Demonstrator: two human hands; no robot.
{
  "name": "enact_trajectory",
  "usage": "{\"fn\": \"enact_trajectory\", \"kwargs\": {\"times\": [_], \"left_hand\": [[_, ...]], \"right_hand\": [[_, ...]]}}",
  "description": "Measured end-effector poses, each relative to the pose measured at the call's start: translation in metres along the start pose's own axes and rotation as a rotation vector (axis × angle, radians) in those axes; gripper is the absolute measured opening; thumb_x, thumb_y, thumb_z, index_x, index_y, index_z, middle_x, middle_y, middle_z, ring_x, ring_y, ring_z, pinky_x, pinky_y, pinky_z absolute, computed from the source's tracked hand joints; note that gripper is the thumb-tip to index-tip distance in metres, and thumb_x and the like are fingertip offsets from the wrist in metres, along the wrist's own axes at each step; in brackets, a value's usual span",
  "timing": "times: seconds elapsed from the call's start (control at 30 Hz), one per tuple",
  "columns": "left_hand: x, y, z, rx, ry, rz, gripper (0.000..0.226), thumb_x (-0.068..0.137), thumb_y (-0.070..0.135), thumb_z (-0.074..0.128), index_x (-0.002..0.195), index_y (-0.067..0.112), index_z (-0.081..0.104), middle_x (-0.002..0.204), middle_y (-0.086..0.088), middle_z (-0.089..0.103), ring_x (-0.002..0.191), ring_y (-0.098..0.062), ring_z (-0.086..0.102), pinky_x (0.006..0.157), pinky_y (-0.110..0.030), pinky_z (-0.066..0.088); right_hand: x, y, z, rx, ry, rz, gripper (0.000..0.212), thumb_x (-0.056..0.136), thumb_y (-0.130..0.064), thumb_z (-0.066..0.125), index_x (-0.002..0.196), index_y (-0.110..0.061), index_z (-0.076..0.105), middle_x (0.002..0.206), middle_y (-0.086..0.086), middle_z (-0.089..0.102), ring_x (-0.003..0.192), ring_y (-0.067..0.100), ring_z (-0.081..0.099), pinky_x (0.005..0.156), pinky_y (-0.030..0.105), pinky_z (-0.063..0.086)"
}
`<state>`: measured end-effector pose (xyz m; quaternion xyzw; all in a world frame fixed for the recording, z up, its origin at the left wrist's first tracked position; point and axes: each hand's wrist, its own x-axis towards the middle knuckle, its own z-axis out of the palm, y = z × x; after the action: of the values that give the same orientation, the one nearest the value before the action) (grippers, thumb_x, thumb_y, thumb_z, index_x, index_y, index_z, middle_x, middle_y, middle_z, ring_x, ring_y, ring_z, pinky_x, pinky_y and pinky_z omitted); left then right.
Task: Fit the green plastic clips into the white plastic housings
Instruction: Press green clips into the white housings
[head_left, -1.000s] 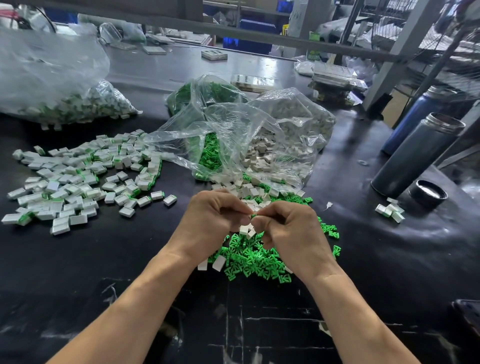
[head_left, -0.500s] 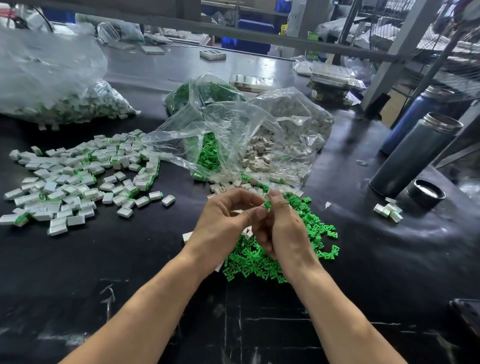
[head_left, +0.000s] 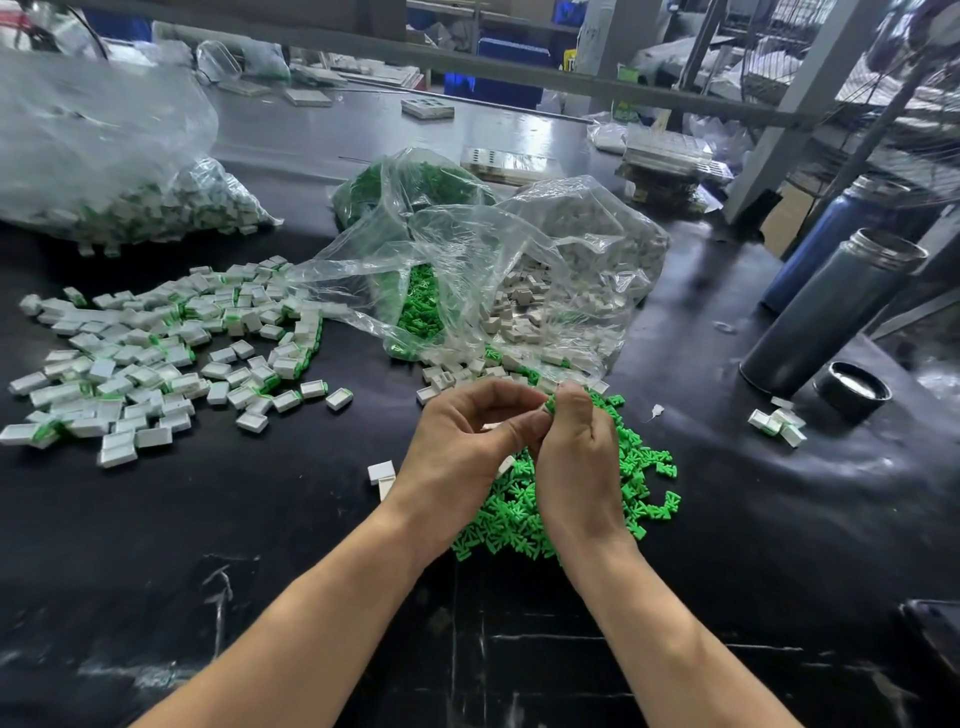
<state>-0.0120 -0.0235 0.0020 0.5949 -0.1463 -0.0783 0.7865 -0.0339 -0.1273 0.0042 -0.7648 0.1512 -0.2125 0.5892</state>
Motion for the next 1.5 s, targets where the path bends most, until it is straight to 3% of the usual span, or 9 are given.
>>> {"fn": "enact_trajectory", "kwargs": {"times": [0.07,0.2,0.37,0.5,0.67,0.77,0.93,1.13,1.5], "left_hand": [[-0.001,0.0,0.0,-0.04,0.002,0.005,0.011,0.084,0.0,0.075,0.095,0.001,0.074,0.095,-0.017,0.075,0.089,-0.019,0.07,0.085,-0.03,0.057],[-0.001,-0.001,0.001,-0.101,0.016,-0.01,0.013,0.081,0.002,0.076,0.094,0.002,0.074,0.091,-0.01,0.076,0.088,-0.016,0.071,0.081,-0.025,0.057],[0.001,-0.001,0.0,-0.072,0.043,-0.034,0.017,0.084,-0.003,0.075,0.101,-0.006,0.072,0.09,-0.013,0.074,0.083,-0.017,0.068,0.083,-0.029,0.057],[0.002,-0.003,0.0,-0.075,0.048,-0.048,0.017,0.085,-0.002,0.074,0.101,-0.006,0.071,0.087,-0.013,0.073,0.078,-0.017,0.068,0.078,-0.028,0.056],[0.005,-0.004,-0.003,0.049,0.01,-0.008,0.009,0.085,0.006,0.079,0.093,0.008,0.076,0.086,-0.008,0.077,0.078,-0.014,0.069,0.078,-0.029,0.056],[0.005,-0.005,-0.005,0.124,0.004,0.008,0.008,0.085,0.011,0.08,0.091,0.015,0.077,0.09,-0.009,0.078,0.082,-0.016,0.071,0.081,-0.035,0.058],[0.004,-0.005,-0.005,0.166,0.011,0.022,0.007,0.086,0.014,0.08,0.09,0.018,0.078,0.086,-0.004,0.078,0.078,-0.011,0.07,0.073,-0.027,0.055],[0.001,-0.002,-0.004,0.258,0.045,0.049,0.006,0.088,0.017,0.079,0.092,0.021,0.078,0.088,-0.001,0.078,0.083,-0.023,0.074,0.075,-0.034,0.059],[-0.003,0.004,-0.003,0.289,0.039,0.057,0.005,0.089,0.016,0.078,0.093,0.02,0.078,0.089,0.002,0.077,0.085,-0.013,0.073,0.074,-0.025,0.059]], "right_hand": [[0.0,0.001,0.002,-0.034,0.024,-0.027,0.063,0.095,-0.05,0.026,0.074,-0.011,0.071,0.07,0.003,0.071,0.072,0.019,0.068,0.074,0.05,0.056],[0.0,0.005,0.004,-0.03,0.013,-0.064,0.063,0.097,-0.049,0.026,0.079,-0.012,0.074,0.077,0.003,0.074,0.078,0.022,0.071,0.075,0.047,0.058],[0.001,0.007,0.002,0.134,-0.113,-0.054,0.058,0.102,-0.048,0.03,0.061,-0.043,0.072,0.054,-0.021,0.06,0.054,-0.006,0.056,0.053,0.01,0.042],[0.003,0.01,0.001,0.15,-0.17,-0.023,0.061,0.103,-0.055,0.028,0.066,-0.039,0.075,0.06,-0.016,0.066,0.06,-0.004,0.061,0.056,0.012,0.046],[0.005,0.008,-0.001,0.062,-0.119,-0.077,0.065,0.106,-0.047,0.027,0.053,-0.04,0.065,0.045,-0.02,0.048,0.044,-0.001,0.044,0.048,0.016,0.033],[0.006,0.012,-0.001,-0.007,-0.08,-0.069,0.062,0.102,-0.05,0.026,0.063,-0.037,0.072,0.054,-0.019,0.06,0.053,0.0,0.057,0.055,0.02,0.041],[0.006,0.013,0.001,-0.1,-0.02,-0.054,0.065,0.096,-0.053,0.023,0.073,-0.015,0.071,0.069,-0.002,0.068,0.068,0.009,0.065,0.065,0.029,0.049],[0.005,0.009,0.003,-0.091,0.003,-0.059,0.062,0.095,-0.05,0.025,0.064,-0.02,0.069,0.061,-0.004,0.067,0.061,0.003,0.063,0.056,0.028,0.048],[0.005,0.007,0.003,-0.072,-0.006,-0.078,0.059,0.095,-0.047,0.026,0.061,-0.021,0.067,0.057,-0.017,0.066,0.056,0.0,0.062,0.044,0.015,0.039]]}}
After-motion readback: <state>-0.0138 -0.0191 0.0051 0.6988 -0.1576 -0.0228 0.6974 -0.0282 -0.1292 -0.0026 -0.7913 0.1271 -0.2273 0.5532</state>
